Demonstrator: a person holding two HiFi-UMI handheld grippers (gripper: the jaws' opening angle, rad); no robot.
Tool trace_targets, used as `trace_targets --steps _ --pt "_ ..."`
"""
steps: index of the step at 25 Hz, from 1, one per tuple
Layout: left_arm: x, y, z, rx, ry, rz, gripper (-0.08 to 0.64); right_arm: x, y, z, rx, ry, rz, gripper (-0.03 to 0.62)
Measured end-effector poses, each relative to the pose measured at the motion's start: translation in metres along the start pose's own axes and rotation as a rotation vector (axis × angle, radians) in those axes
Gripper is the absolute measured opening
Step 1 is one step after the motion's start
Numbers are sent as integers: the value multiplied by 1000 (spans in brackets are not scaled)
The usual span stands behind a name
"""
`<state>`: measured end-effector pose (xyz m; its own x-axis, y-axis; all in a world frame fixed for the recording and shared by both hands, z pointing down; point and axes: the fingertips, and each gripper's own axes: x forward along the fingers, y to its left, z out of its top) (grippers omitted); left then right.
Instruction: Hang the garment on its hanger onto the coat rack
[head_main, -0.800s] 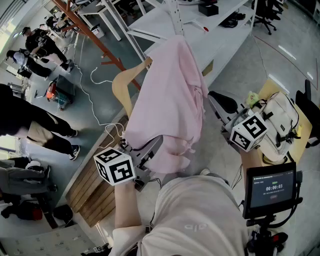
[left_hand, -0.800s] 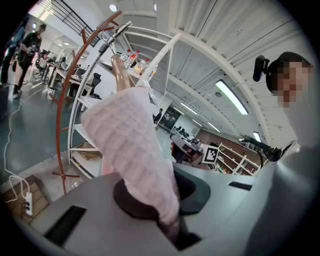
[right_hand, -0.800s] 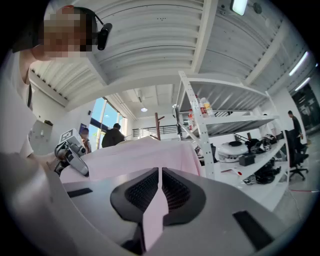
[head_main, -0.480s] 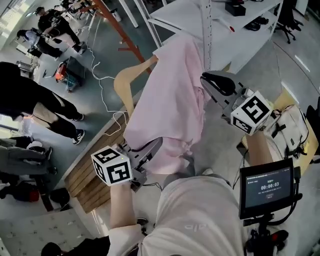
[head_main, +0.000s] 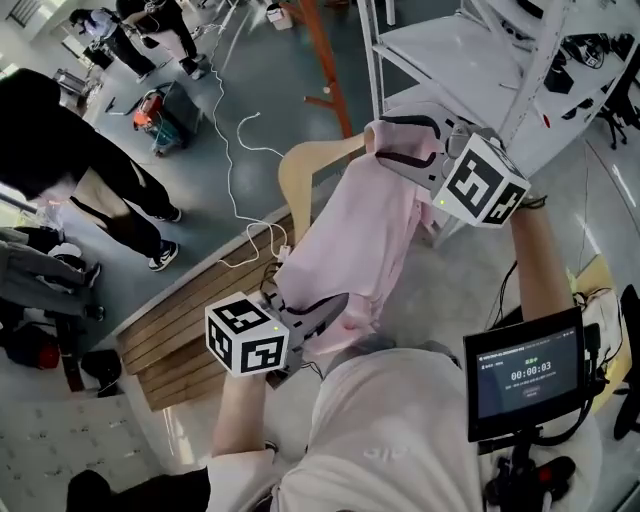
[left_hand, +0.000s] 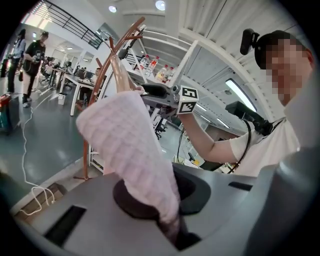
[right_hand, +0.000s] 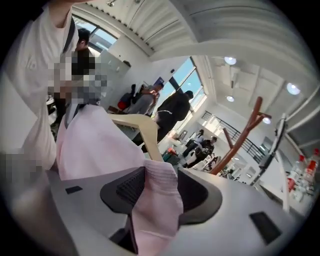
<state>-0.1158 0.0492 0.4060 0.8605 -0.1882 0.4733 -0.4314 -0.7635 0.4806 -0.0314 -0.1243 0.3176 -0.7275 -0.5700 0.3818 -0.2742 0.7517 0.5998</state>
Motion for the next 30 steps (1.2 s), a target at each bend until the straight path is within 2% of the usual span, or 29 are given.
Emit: trace_targets --steps 3,10,12,14,18,23,26,30 --pt "-11 29 8 14 17 32 34 36 -11 1 -73 56 111 186" --pt "-24 30 9 93 64 107 37 57 -7 4 -170 222 331 186" --pt "-15 44 19 108 74 131 40 72 -15 -13 -211 248 411 186" --pt "9 63 31 86 79 132 40 88 -25 -43 -235 260 492 186" --pt "45 78 34 32 85 99 40 105 -15 -83 -177 302 608 178" --pt "48 77 15 6 126 100 41 116 7 -97 -149 375 598 74" --pt "47 79 8 37 151 119 41 113 12 -98 -153 366 558 69" --pt "41 92 10 114 174 165 41 106 2 -93 -146 343 440 67"
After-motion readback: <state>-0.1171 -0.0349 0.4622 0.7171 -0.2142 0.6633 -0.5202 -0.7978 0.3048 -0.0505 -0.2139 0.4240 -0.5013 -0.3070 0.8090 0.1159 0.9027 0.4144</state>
